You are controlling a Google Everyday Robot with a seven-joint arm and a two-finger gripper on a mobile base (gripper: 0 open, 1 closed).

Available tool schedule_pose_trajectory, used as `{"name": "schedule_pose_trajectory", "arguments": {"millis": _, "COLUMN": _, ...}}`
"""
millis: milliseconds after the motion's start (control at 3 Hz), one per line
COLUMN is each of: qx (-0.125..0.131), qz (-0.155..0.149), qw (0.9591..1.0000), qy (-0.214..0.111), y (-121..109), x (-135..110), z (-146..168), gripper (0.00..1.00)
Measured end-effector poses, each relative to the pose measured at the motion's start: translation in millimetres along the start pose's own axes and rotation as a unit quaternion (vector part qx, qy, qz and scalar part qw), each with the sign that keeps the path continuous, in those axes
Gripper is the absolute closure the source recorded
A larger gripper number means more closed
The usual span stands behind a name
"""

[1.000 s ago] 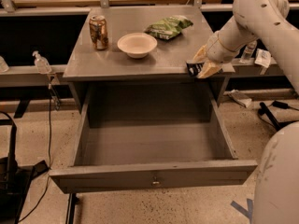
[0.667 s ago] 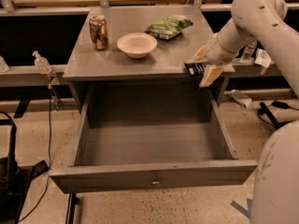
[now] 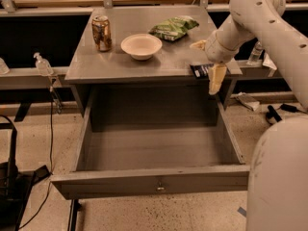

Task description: Pick rxbar blueberry from top drawer and place on counter

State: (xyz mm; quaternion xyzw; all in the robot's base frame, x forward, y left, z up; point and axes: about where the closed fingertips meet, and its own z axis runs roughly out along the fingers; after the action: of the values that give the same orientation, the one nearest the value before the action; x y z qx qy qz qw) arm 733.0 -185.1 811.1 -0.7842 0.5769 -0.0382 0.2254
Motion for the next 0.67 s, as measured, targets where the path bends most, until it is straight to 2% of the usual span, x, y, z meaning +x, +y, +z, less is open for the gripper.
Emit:
{"name": "schedule_pose_trajectory", "arguments": {"millis": 333, "qx": 0.016, "qz": -0.008, "qw": 0.9994, "qy": -0.030, "y": -5.1, "x": -4.8, "z": -13.7, "gripper": 0.00}}
{"name": "schedule_pose_trajectory", "arguments": {"millis": 667, "qx": 0.049, "qz": 0.013, "qw": 0.9965, "qy": -0.067, "y": 1.0, "x": -0.6, "z": -40.8, "gripper": 0.00}}
